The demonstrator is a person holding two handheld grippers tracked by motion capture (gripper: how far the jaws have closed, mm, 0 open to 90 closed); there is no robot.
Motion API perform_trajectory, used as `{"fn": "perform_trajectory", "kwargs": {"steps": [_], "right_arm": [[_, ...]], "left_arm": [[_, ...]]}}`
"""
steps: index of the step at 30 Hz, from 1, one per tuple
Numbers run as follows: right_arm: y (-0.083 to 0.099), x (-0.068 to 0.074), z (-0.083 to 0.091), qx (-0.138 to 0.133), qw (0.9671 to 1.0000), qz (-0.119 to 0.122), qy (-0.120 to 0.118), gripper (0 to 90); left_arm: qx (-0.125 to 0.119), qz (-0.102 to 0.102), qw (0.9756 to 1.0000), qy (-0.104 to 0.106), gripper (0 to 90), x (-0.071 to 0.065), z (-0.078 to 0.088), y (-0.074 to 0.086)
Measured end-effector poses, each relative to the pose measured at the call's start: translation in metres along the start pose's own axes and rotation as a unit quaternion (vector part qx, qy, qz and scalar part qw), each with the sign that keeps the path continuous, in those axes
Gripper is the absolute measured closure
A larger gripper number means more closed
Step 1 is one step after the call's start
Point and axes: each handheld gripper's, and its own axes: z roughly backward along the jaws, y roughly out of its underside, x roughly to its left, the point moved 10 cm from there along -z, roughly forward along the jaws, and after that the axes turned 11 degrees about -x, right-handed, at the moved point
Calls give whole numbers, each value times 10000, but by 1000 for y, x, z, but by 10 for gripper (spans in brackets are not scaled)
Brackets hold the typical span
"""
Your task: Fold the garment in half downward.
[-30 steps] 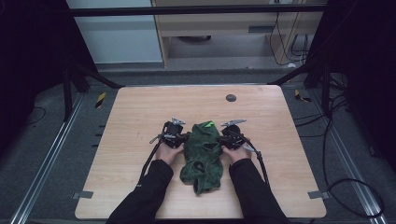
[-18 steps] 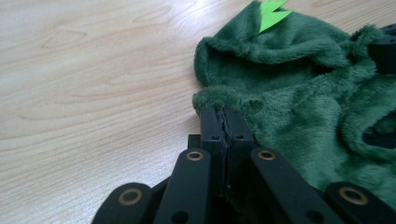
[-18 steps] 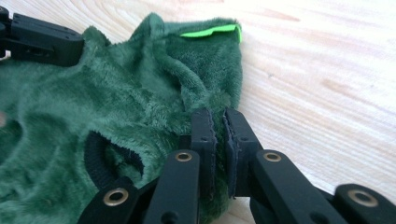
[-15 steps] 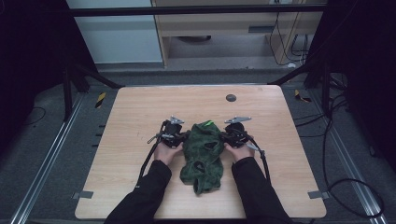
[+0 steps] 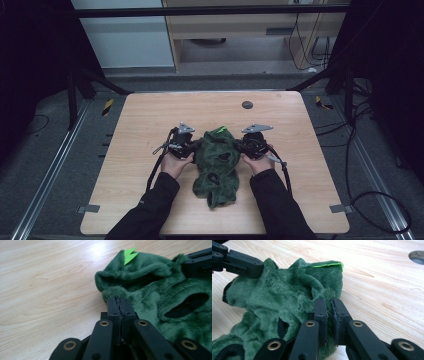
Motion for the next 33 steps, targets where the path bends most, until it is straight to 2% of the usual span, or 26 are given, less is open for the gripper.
{"fn": "perform_trajectory", "kwargs": {"steps": [7, 11, 15, 19, 26, 33], "right_arm": [[-5, 9, 5, -81, 9998, 177, -90, 839], [-5, 11, 8, -69, 9997, 202, -91, 839], [-4, 14, 13, -87, 9995, 277, -112, 839], [-6, 19, 17, -138, 9993, 306, -162, 838], [-8, 30, 23, -184, 9988, 335, -298, 837], [-9, 37, 33, -256, 9980, 439, -387, 838]], "left_arm": [[-35, -222, 9997, 28, 887, -5, 14, -4], [-102, -181, 9997, 132, 887, -9, 21, -3], [-87, -270, 9995, 171, 887, -13, 25, 1], [-112, -187, 9995, 211, 887, -13, 29, 1], [-136, -240, 9993, 255, 887, -17, 41, 6], [-237, -160, 9989, 380, 887, -23, 51, 8]]}}
